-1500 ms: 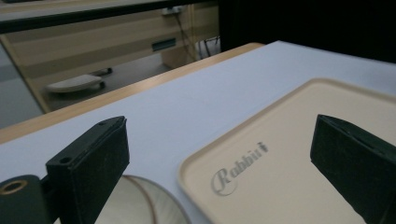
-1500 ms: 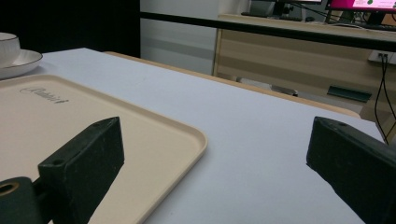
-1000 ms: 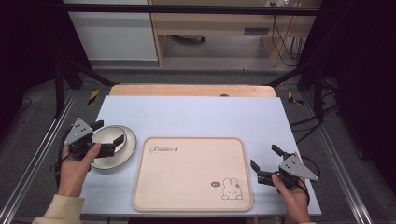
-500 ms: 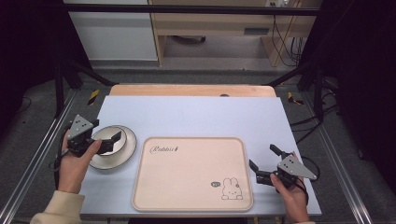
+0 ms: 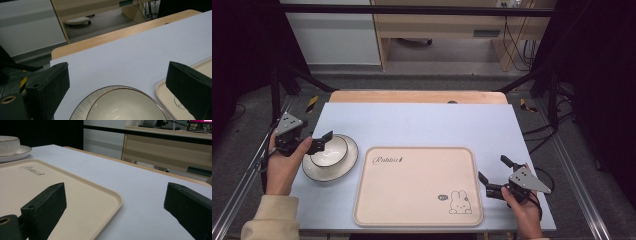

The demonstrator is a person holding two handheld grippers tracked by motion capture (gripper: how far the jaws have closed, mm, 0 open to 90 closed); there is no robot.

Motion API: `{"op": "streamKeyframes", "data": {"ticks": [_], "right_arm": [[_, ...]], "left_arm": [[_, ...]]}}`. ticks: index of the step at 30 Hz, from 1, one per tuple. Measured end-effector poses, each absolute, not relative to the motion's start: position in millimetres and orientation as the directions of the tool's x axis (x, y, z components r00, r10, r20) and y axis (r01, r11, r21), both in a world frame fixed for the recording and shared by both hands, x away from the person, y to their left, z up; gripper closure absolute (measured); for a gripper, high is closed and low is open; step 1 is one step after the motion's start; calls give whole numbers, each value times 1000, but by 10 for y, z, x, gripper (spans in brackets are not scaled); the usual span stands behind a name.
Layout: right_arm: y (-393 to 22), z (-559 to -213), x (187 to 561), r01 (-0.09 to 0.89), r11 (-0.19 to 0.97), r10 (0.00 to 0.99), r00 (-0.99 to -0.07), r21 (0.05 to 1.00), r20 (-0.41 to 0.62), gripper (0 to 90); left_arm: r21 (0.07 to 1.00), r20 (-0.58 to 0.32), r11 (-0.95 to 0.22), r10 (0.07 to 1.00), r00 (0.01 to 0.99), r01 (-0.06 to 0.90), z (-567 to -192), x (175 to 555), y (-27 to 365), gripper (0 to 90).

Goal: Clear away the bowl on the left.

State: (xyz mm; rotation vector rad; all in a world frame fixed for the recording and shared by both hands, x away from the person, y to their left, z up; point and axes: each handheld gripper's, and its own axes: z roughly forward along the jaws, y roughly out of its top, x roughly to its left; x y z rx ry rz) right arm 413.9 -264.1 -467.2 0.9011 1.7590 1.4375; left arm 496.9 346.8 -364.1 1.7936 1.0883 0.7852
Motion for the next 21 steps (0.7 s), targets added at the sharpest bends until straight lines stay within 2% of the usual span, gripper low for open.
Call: {"op": "streamKeyframes", "data": {"ticks": [5, 14, 21], "right_arm": [[-2647, -4673, 4131, 95, 141, 850, -523, 986, -71, 44], [-2639, -4645, 4121, 79, 138, 847, -527, 987, -76, 44], [-2660, -4642, 4124, 78, 134, 849, -524, 988, -74, 44]], "left_arm": [[902, 23, -175, 933, 359, 395, -3788, 4959, 3545, 66], [864, 64, -222, 939, 339, 452, -3972, 4949, 3522, 66], [860, 69, -209, 952, 300, 465, -4007, 4937, 3553, 73]]}}
